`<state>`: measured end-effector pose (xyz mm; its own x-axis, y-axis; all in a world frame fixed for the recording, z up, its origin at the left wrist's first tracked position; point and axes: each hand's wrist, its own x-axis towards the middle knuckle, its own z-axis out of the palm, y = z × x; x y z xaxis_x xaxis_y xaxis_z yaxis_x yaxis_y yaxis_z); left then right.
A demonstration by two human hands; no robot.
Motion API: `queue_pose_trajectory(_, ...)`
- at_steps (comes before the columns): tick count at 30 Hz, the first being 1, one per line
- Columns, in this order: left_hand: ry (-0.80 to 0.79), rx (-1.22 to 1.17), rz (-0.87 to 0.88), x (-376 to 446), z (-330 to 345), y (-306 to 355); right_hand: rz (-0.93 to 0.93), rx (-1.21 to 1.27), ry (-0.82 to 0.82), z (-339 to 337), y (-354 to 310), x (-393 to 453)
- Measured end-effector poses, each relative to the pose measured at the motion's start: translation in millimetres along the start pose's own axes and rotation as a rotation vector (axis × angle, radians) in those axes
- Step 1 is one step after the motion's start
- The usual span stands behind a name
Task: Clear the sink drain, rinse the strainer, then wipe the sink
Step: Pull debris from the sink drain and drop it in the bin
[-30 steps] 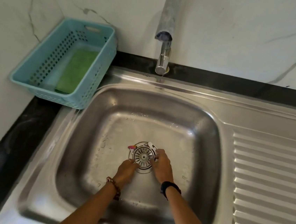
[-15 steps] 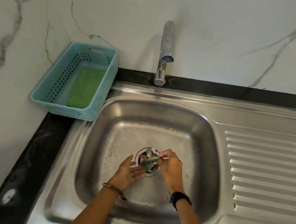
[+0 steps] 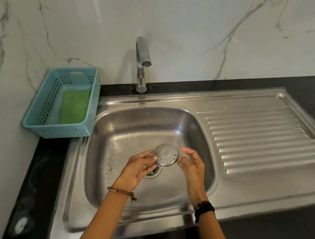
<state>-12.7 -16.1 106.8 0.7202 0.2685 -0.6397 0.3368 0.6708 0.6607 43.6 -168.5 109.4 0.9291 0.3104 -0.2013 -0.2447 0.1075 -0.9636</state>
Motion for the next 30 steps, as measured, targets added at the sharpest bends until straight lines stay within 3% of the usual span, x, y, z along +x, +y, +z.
queue_pose_trajectory(4, 0.015, 0.143, 0.124, 6.6, 26.7, -1.1, 0.101, -0.067, 0.016, -19.3, -9.6, 13.2)
queue_pose_trajectory(11, 0.066, 0.239, 0.236, 61.1, 111.3, -8.2, 0.119, -0.22, 0.112, -77.9, -33.2, 81.0)
queue_pose_trajectory(18, 0.243, 0.385, 0.399, 133.4, 192.1, 8.3, -0.023, -0.418, 0.126, -116.3, -54.7, 180.1)
queue_pose_trajectory(30, 0.398, 0.623, 0.494, 178.0, 223.2, 15.9, -0.141, -0.731, 0.087, -124.4, -54.4, 233.1)
